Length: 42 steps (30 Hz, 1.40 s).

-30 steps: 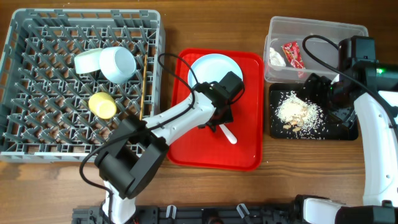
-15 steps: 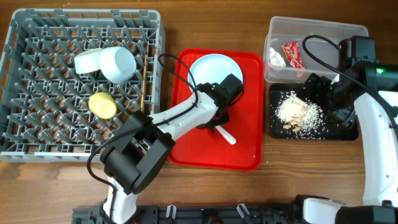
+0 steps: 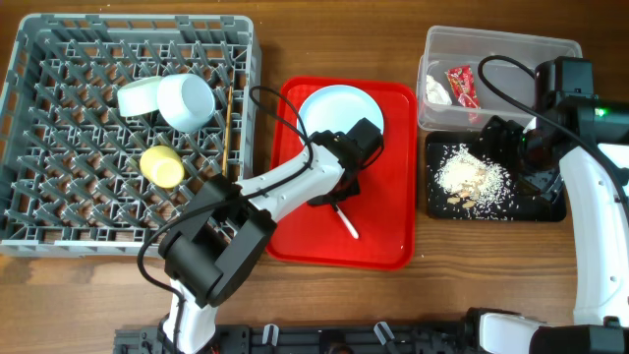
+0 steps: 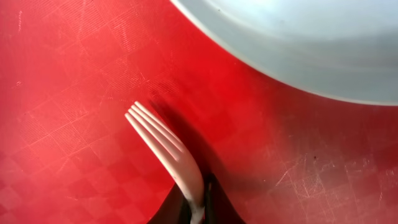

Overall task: Sort waste into correct bins and load items into the dishwasher rack
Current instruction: 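Reach the left gripper to the white fork and grasp it, then insert the white fork into the dish rack with the left gripper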

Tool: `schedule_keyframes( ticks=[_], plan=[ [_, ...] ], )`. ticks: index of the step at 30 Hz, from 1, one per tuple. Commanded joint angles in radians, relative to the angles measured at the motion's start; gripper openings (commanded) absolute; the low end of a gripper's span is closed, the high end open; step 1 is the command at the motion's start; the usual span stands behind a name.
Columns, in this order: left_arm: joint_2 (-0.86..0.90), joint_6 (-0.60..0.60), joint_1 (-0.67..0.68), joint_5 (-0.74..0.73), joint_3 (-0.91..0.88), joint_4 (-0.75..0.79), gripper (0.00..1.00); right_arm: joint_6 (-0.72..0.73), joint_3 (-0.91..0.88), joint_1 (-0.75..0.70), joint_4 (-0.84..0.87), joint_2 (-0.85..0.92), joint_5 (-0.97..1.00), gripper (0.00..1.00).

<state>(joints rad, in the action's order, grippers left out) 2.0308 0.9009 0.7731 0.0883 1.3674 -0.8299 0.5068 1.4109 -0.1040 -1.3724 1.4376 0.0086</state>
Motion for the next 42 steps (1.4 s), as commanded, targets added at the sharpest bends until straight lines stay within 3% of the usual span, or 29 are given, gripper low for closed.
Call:
schedule_keyframes(
  ticks=[1,12,19,21,22,27,33,42],
  plan=[
    [0.027,0.005,0.004,-0.027,0.006,-0.005,0.04,-0.01,0.015,0.0,0.0,-0.005,0.01,1.0],
    [-0.061,-0.04,-0.034,0.001,0.007,-0.07,0.04,-0.01,0.015,0.0,-0.005,-0.005,0.01,0.99],
    [-0.298,-0.365,-0.149,0.011,0.008,-0.076,0.04,-0.01,0.015,0.0,-0.005,-0.005,0.01,1.0],
    [-0.377,-0.51,-0.213,0.011,0.008,-0.064,0.04,-0.01,0.015,0.0,-0.003,-0.005,0.01,1.0],
    [-0.43,-0.646,-0.277,0.011,0.008,-0.055,0.04,-0.01,0.015,0.0,-0.002,-0.005,0.01,1.0],
    [-0.488,-0.892,-0.44,0.01,0.008,-0.033,0.04,-0.01,0.015,0.0,-0.002,-0.005,0.01,1.0],
    [-0.444,-1.038,-0.581,0.009,0.007,0.021,0.04,-0.01,0.015,0.0,-0.002,-0.005,0.01,1.0],
    [-0.331,-1.16,-0.62,-0.031,0.007,0.058,0.04,-0.01,0.015,0.0,-0.005,-0.005,0.01,1.0]
  ],
)
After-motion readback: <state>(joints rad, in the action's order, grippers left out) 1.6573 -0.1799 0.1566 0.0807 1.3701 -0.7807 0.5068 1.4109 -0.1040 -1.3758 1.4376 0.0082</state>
